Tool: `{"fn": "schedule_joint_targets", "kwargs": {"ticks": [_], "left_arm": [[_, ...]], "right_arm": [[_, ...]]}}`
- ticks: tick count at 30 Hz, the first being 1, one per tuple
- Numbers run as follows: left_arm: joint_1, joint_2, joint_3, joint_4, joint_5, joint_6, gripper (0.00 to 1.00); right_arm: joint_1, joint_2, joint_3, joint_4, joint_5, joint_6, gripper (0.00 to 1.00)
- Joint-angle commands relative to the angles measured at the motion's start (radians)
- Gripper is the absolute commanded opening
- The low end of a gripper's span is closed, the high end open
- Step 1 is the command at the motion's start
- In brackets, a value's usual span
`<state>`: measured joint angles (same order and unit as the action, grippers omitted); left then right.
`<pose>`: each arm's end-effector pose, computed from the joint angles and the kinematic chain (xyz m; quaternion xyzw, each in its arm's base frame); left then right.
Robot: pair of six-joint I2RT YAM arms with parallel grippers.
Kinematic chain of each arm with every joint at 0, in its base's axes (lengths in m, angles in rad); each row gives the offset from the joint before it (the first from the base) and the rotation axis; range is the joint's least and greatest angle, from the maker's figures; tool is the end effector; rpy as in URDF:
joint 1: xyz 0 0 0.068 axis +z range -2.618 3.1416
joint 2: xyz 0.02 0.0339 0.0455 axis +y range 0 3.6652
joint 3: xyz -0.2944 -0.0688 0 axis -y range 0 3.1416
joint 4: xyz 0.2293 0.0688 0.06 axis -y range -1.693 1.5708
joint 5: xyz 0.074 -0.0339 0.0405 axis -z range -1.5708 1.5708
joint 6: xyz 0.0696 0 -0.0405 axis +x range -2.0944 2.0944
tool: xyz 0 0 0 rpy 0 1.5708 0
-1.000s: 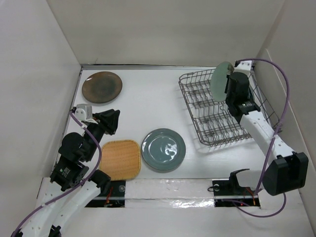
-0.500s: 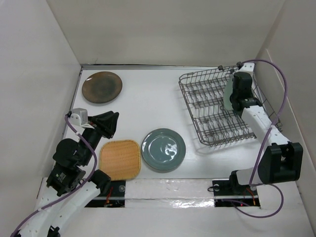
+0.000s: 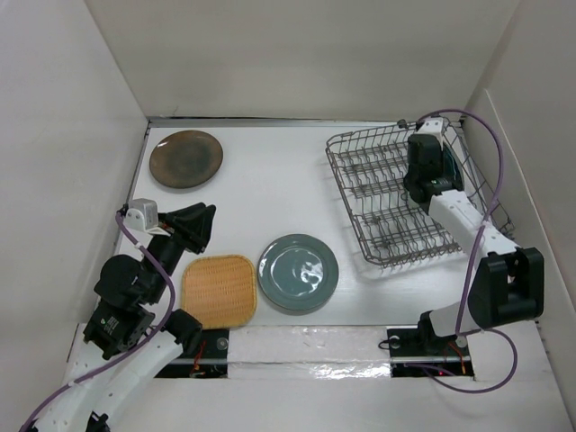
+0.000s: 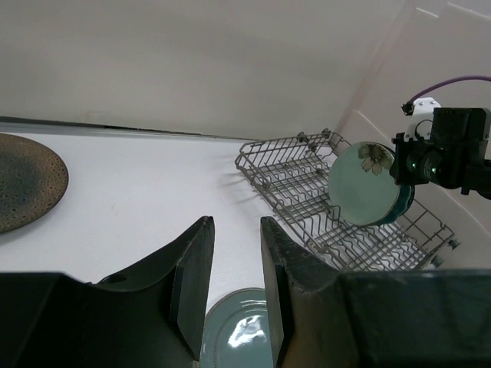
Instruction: Load the plates into the dish rack
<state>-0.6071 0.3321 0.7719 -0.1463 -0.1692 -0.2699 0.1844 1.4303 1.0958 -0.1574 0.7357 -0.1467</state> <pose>0.0561 -0.0247 0.4027 0.0328 0.5969 -0.2941 0.7457 0.3288 0.0138 0.3271 0.0503 0.8201 -0.2995 0.4850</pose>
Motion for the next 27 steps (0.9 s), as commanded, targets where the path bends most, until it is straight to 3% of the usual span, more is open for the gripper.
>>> {"fn": "schedule_joint_targets", "kwargs": {"ticks": [1, 2, 5, 9, 15, 20, 23, 25, 26, 27], "left_arm": [[-0.003, -0.010, 0.004, 0.053, 0.000, 0.009, 0.28], [-0.003, -0.002, 0.003, 0.053, -0.001, 0.009, 0.28], [-0.003, -0.002, 0.004, 0.053, 0.000, 0.009, 0.28], [-0.003, 0.010, 0.003, 0.051, -0.004, 0.009, 0.28], [-0.003, 0.011, 0.000, 0.051, -0.015, 0.011, 0.28], [-0.003, 0.022, -0.002, 0.054, -0.019, 0.011, 0.28], [-0.003, 0.044, 0.003, 0.042, -0.035, 0.009, 0.28], [-0.003, 0.047, 0.004, 0.042, -0.036, 0.011, 0.27], [-0.003, 0.047, -0.002, 0.048, -0.039, 0.011, 0.26], [-0.003, 0.047, -0.003, 0.051, -0.044, 0.011, 0.24]], "right_arm": [[0.026, -0.011, 0.000, 0.104, 0.099, -0.018, 0.08], [0.036, -0.016, -0.011, 0.101, 0.100, -0.008, 0.10], [0.050, -0.040, -0.053, 0.116, 0.129, 0.050, 0.31], [0.038, -0.070, -0.089, 0.107, 0.084, 0.143, 0.47], [0.009, -0.114, -0.054, 0.041, 0.013, 0.255, 0.58], [0.019, -0.211, 0.028, -0.033, -0.148, 0.300, 0.66], [0.059, -0.249, 0.075, -0.059, -0.232, 0.325, 0.66], [0.127, -0.267, 0.093, -0.070, -0.260, 0.332, 0.60], [0.157, -0.274, 0.101, -0.070, -0.301, 0.335, 0.54], [0.224, -0.280, 0.098, -0.064, -0.327, 0.344, 0.29]]}}
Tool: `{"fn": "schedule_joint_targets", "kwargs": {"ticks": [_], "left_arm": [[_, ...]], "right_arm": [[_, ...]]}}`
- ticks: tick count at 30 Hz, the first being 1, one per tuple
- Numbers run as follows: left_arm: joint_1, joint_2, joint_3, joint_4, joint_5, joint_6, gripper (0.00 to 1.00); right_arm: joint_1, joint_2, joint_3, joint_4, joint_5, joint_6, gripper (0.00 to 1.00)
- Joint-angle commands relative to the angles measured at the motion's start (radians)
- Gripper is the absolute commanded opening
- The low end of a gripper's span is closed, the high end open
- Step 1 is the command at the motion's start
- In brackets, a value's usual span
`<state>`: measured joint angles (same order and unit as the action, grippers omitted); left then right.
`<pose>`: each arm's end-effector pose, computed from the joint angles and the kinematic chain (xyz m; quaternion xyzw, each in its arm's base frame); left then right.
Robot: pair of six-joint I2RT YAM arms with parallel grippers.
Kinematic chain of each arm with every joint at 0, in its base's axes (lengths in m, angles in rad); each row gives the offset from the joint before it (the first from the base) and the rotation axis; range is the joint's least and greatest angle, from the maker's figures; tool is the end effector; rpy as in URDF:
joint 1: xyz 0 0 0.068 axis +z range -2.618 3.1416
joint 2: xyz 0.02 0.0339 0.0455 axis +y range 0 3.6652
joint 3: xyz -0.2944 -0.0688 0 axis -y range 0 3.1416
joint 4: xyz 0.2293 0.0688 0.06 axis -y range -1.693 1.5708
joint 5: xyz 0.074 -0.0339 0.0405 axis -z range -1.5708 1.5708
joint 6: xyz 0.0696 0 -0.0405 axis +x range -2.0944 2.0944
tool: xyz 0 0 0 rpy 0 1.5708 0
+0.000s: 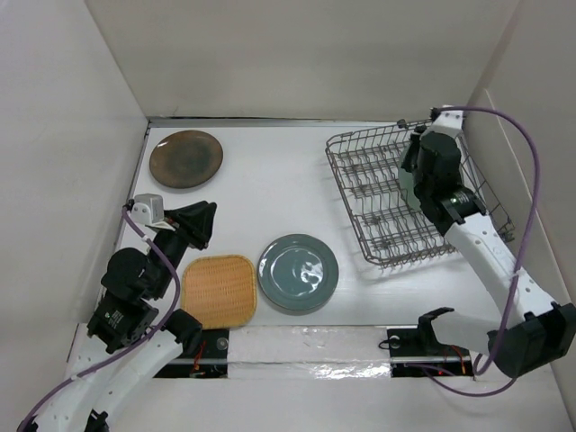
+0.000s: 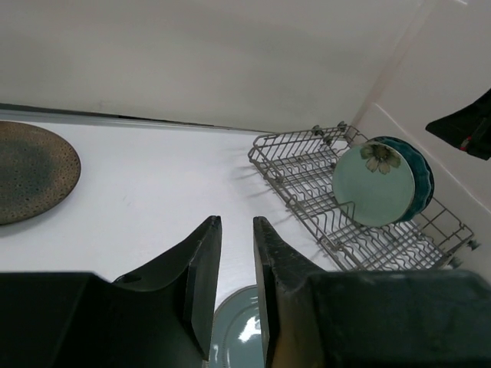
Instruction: Load the plates into the dish rack
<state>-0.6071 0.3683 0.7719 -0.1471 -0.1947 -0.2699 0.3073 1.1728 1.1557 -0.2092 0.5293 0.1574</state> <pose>0.0654 -0.0290 0.4008 0.0262 0.6123 -0.2808 0.7386 0.2650 0.0472 0.4109 0.1059 0.7653 -0.0608 0.6320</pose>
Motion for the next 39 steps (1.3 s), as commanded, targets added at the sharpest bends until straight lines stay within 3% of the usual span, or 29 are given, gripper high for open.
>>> {"fn": "schedule_joint_targets", "kwargs": {"ticks": [1, 2, 3, 4, 6, 11, 16, 17, 19, 20, 21, 23, 27, 30, 32, 39], "left_arm": [[-0.003, 0.014, -0.005, 0.052, -0.037, 0.011, 0.20], [-0.003, 0.024, 0.000, 0.041, -0.046, 0.006, 0.16], [-0.003, 0.030, 0.004, 0.037, -0.054, 0.006, 0.11], [-0.003, 0.034, 0.006, 0.034, -0.066, 0.006, 0.04], [-0.003, 0.035, 0.003, 0.037, -0.078, 0.005, 0.00], [-0.003, 0.046, 0.007, 0.032, -0.106, 0.000, 0.00], [-0.003, 0.050, 0.006, 0.029, -0.100, 0.000, 0.00], [-0.003, 0.047, 0.007, 0.030, -0.097, 0.001, 0.00], [-0.003, 0.044, 0.001, 0.038, -0.095, 0.003, 0.05], [-0.003, 0.046, -0.003, 0.038, -0.094, 0.003, 0.07], [-0.003, 0.047, -0.002, 0.035, -0.091, 0.003, 0.08], [-0.003, 0.047, 0.006, 0.031, -0.077, 0.003, 0.11], [-0.003, 0.041, -0.002, 0.044, -0.060, 0.003, 0.17], [-0.003, 0.043, 0.007, 0.037, -0.040, 0.003, 0.18], [-0.003, 0.029, 0.001, 0.046, -0.035, 0.003, 0.19], [-0.003, 0.018, -0.003, 0.052, -0.029, 0.001, 0.20]], "right_arm": [[0.137, -0.024, 0.035, 0.004, -0.150, 0.051, 0.15], [0.171, -0.018, 0.024, 0.010, -0.217, 0.066, 0.03], [0.206, -0.009, 0.018, 0.016, -0.248, 0.098, 0.00], [0.279, 0.005, 0.015, 0.002, -0.282, 0.120, 0.00], [0.361, 0.033, -0.019, -0.015, -0.351, 0.195, 0.00], [0.632, 0.056, -0.218, 0.109, -0.483, 0.476, 0.00], [0.857, 0.160, -0.303, 0.166, -0.440, 0.675, 0.03], [0.878, 0.172, -0.304, 0.163, -0.428, 0.683, 0.05], [0.929, 0.191, -0.315, 0.117, -0.407, 0.755, 0.19], [0.944, 0.185, -0.345, 0.096, -0.364, 0.790, 0.28], [0.960, 0.176, -0.370, 0.074, -0.336, 0.868, 0.45], [0.981, 0.113, -0.454, -0.014, -0.248, 0.971, 0.56], [1.055, -0.073, -0.589, -0.128, -0.120, 1.329, 0.62], [1.087, -0.157, -0.620, -0.269, -0.065, 1.505, 0.62], [1.096, -0.180, -0.651, -0.322, -0.066, 1.570, 0.66], [1.036, -0.131, -0.717, -0.196, -0.026, 1.630, 0.72]]}}
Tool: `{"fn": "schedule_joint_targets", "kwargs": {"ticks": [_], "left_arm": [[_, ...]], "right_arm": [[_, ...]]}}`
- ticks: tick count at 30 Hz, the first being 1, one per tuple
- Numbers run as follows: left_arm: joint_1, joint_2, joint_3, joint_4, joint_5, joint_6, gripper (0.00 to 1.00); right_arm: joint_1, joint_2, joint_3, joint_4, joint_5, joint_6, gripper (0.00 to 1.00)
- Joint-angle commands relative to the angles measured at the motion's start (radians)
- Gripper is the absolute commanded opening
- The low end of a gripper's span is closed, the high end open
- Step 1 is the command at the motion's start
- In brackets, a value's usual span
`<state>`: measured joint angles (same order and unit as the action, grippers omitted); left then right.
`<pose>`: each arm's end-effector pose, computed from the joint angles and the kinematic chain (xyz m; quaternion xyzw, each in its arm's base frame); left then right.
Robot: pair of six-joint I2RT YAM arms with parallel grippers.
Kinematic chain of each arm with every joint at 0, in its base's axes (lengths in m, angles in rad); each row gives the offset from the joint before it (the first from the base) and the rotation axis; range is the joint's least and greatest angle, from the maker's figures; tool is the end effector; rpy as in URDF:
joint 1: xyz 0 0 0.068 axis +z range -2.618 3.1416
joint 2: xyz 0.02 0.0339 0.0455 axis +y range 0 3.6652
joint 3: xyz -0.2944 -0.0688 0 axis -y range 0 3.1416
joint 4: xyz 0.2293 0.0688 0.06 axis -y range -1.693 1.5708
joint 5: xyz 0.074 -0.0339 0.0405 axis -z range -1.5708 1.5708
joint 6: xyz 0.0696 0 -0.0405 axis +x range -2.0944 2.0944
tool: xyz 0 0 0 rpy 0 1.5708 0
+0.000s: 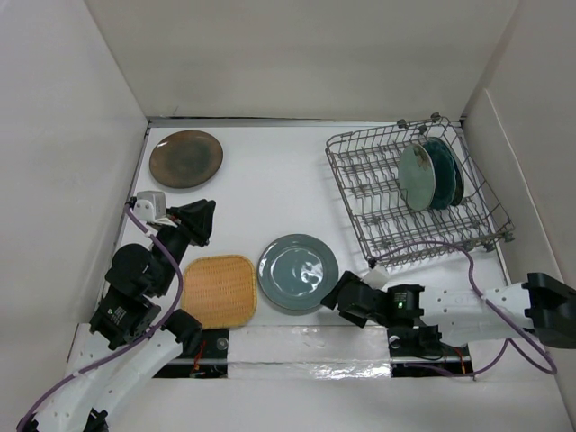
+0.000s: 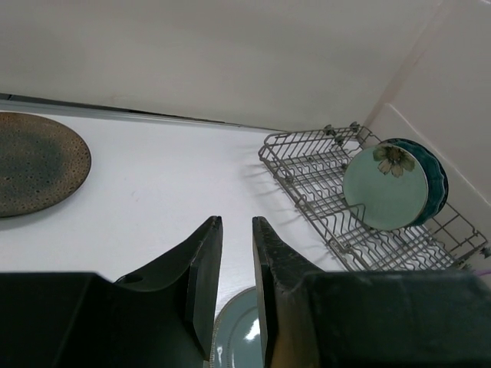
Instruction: Load the plates into the dish rack
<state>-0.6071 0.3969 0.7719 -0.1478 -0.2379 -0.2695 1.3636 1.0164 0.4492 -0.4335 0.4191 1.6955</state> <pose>0.0733 -0.0310 0.3990 0.0123 0.6248 -0.2630 0.7351 0.0616 0.1555 0.1754 0.2127 0.9161 0.2666 0.2108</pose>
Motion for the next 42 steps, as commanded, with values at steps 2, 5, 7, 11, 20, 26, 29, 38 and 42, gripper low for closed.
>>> {"fn": "schedule_joint_targets", "kwargs": {"ticks": [2, 5, 7, 11, 20, 26, 29, 38, 42], "left_arm": [[-0.003, 0.003, 0.001, 0.047, 0.017, 0.001, 0.20], [-0.003, 0.000, 0.001, 0.047, 0.019, 0.001, 0.21], [-0.003, 0.002, -0.006, 0.054, 0.022, 0.000, 0.21], [-0.003, 0.020, 0.000, 0.051, 0.037, -0.002, 0.21], [-0.003, 0.029, -0.003, 0.047, 0.015, -0.007, 0.21], [-0.003, 0.034, -0.002, 0.050, 0.029, -0.007, 0.21], [-0.003, 0.030, 0.000, 0.045, 0.031, -0.007, 0.21], [-0.003, 0.020, -0.008, 0.056, 0.029, -0.002, 0.22], [-0.003, 0.026, -0.005, 0.048, 0.023, -0.002, 0.22]], "right_arm": [[-0.033, 0.042, -0.047, 0.099, 0.098, 0.139, 0.70], [-0.046, 0.077, -0.099, 0.221, 0.148, 0.203, 0.68], [-0.046, 0.117, -0.136, 0.327, 0.156, 0.260, 0.67], [-0.055, 0.293, -0.104, 0.423, 0.188, 0.263, 0.63], [-0.055, 0.562, -0.141, 0.671, 0.156, 0.403, 0.45], [-0.035, 0.519, -0.106, 0.549, 0.229, 0.385, 0.23], [-0.009, 0.475, -0.028, 0.356, 0.300, 0.352, 0.16], [0.020, 0.361, 0.251, -0.053, 0.581, 0.164, 0.00], [0.008, 0.321, 0.362, -0.115, 0.743, -0.040, 0.00]]}}
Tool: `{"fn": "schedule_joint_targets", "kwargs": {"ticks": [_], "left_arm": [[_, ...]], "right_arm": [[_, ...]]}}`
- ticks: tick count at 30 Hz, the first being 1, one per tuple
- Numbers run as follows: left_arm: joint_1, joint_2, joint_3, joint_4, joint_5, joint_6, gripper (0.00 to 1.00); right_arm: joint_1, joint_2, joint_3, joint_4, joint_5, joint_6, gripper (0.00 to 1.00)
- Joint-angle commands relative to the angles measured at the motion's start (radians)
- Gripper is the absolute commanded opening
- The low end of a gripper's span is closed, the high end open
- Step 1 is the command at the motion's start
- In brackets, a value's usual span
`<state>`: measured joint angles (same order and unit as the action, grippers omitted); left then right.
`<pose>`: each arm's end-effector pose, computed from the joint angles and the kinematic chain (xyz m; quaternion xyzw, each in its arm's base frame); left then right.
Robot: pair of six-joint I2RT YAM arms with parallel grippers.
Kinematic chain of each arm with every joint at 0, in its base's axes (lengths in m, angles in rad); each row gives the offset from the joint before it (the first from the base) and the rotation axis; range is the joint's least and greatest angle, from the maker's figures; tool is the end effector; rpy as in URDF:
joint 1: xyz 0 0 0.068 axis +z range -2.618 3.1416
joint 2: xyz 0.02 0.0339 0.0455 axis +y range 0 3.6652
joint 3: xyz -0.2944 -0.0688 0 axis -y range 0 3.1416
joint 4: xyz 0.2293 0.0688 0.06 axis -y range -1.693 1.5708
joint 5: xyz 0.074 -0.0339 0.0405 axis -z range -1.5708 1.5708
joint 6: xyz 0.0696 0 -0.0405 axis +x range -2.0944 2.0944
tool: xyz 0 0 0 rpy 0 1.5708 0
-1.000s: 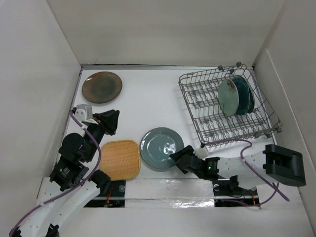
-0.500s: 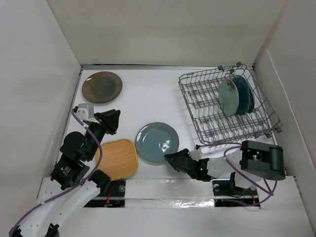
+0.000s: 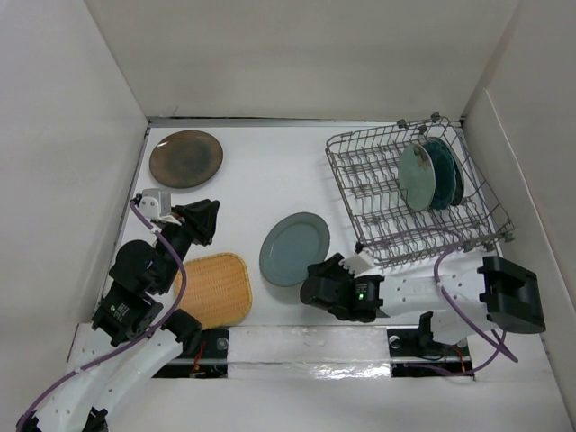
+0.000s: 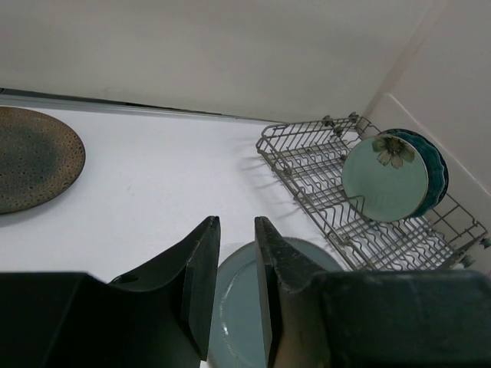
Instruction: Load the plates into the dish rack
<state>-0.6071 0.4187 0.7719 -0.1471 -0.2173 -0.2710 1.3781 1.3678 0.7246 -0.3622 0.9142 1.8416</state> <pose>0.0779 -0.0358 0.3979 0.0219 0.6321 -0.2661 0.7274 0.1006 0.2275 0.2140 0.3177 0.8104 0.2667 0.4137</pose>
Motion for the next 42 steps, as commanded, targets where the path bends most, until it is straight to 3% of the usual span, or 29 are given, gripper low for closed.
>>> {"fn": "schedule_joint_targets", "kwargs": {"ticks": [1, 3, 6, 8, 12, 15, 22, 26, 33, 38, 42], "left_arm": [[-0.003, 0.000, -0.008, 0.052, -0.001, 0.001, 0.22], [-0.003, 0.002, -0.011, 0.058, -0.005, 0.003, 0.23], [-0.003, 0.017, -0.003, 0.043, -0.014, 0.003, 0.22], [-0.003, 0.015, -0.006, 0.049, -0.020, 0.004, 0.23], [-0.003, 0.029, -0.005, 0.043, -0.025, 0.004, 0.23], [-0.003, 0.026, -0.009, 0.053, -0.024, 0.006, 0.23], [-0.003, 0.008, -0.011, 0.055, -0.016, 0.007, 0.24], [-0.003, 0.008, -0.002, 0.044, -0.023, 0.007, 0.24], [-0.003, 0.002, -0.005, 0.050, 0.009, 0.009, 0.25], [-0.003, 0.000, 0.001, 0.046, 0.019, 0.007, 0.25], [-0.003, -0.008, -0.003, 0.054, 0.029, 0.007, 0.25]], "right_arm": [[-0.020, -0.033, 0.110, -0.196, 0.270, -0.276, 0.00], [-0.036, -0.064, 0.160, -0.147, 0.311, -0.416, 0.00], [-0.086, -0.117, 0.168, 0.236, 0.277, -1.003, 0.00], [-0.152, -0.133, 0.183, 0.309, 0.217, -1.137, 0.00], [-0.278, -0.200, 0.239, 0.468, -0.056, -1.394, 0.00], [-0.353, -0.245, 0.286, 0.483, -0.185, -1.484, 0.00], [-0.542, -0.341, 0.449, 0.416, -0.284, -1.668, 0.00], [-0.773, -0.371, 0.496, 0.384, -0.328, -1.719, 0.00], [-1.100, -0.302, 0.533, 0.348, -0.550, -1.756, 0.00], [-1.238, -0.259, 0.507, 0.407, -0.665, -1.812, 0.00], [-1.291, -0.222, 0.481, 0.451, -0.842, -1.900, 0.00]]}}
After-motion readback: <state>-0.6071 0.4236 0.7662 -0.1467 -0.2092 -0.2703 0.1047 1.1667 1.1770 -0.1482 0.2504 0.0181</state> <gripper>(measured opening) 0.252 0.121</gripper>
